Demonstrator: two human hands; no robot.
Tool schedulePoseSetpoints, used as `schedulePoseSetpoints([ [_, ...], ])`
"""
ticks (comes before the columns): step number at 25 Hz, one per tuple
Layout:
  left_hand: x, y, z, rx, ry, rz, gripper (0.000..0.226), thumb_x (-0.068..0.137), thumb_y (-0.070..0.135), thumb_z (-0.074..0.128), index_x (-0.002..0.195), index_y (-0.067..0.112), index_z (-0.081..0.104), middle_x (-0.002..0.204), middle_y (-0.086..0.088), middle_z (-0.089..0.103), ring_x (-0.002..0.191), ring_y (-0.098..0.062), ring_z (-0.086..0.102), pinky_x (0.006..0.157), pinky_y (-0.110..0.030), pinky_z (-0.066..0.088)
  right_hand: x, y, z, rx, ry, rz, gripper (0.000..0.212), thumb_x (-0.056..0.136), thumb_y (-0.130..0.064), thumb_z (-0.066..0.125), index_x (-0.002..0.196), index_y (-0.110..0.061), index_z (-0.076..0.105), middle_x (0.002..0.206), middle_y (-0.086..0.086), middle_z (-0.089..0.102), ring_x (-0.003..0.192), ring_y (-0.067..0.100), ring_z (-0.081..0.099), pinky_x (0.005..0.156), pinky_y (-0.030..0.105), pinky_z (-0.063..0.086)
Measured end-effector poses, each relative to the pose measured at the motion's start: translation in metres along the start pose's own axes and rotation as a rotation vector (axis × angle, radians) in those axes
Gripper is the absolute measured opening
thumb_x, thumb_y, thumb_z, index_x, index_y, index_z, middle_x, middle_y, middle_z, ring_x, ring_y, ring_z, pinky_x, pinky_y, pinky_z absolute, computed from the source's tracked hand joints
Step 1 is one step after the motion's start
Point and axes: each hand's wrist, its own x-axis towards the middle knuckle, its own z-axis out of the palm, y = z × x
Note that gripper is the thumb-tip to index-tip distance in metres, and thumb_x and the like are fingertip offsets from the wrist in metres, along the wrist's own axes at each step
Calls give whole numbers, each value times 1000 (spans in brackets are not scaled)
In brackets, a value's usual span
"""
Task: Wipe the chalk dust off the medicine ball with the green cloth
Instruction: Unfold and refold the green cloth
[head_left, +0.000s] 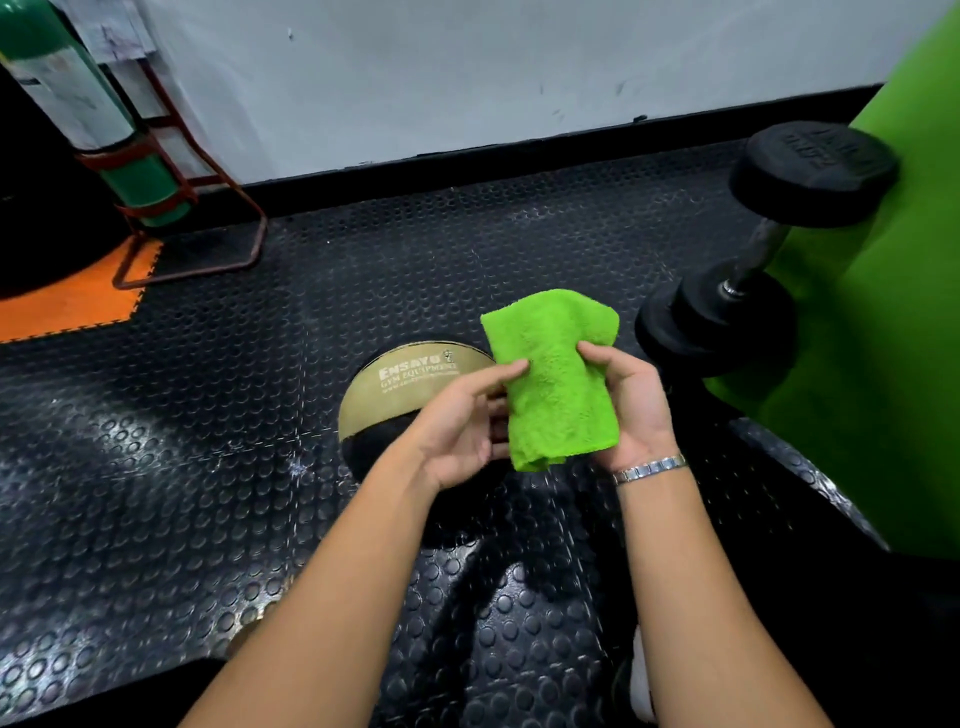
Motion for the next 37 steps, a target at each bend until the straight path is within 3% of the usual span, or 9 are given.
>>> schedulePoseSetpoints([
  [3,22,4,-3,52,136,129,23,97,16,68,119,15,74,106,-3,81,98,-19,74,79,-32,59,10,-5,-23,-280,136,-37,28,102,-24,52,127,-18,64,124,10,70,110,28,69,91,48,56],
  [7,31,13,-15,254,212,156,24,97,1,56,96,16,74,92,2,80,87,-17,69,98,-40,50,10,-8,-34,-376,140,-62,42,91,9,43,118,-11,67,115,10,72,105,26,67,78,37,59],
  [14,15,26,-20,248,27,296,43,98,-15,46,77,13,72,96,-11,75,78,-20,70,65,-33,61,5,-17,-38,-299,101,-238,48,88,14,44,70,-19,74,111,4,75,102,25,69,76,35,54],
  [19,20,29,-18,90,39,144,28,100,23,43,85,13,65,82,-6,62,70,-21,57,63,-30,53,10,-23,-54,-205,20,-96,39,94,-14,44,127,-17,65,130,15,66,118,32,61,99,51,47],
  [21,32,10,-4,209,158,191,14,90,6,62,83,17,64,82,-5,61,72,-21,55,59,-27,45,17,-24,-63,-350,118,-107,42,88,1,51,125,-14,66,127,16,66,110,28,63,93,42,49],
  [24,57,-36,18,269,240,49,42,77,-16,71,100,18,62,97,-10,67,85,-28,64,65,-37,56,41,-26,-85,-616,377,-125,45,68,14,52,97,-11,74,107,17,73,90,25,65,76,33,50],
  [29,115,-117,48,29,254,-237,12,97,-1,54,102,7,61,88,-13,66,73,-25,64,68,-42,63,101,-8,-134,-1162,450,-27,38,68,14,59,71,-22,72,83,6,76,87,22,69,78,30,53],
  [33,169,-137,55,-205,283,-196,22,101,-10,45,98,7,59,96,-17,70,79,-27,68,60,-35,64,153,-8,-136,-1438,408,-76,34,79,3,57,84,-23,78,82,-2,74,82,13,67,73,21,49],
  [37,231,-141,48,-347,350,-146,28,105,-2,50,132,9,54,129,-21,68,89,-23,67,65,-32,62,209,-16,-125,-1548,361,-166,35,80,-3,58,96,-26,79,100,-3,77,98,14,69,92,23,51],
])
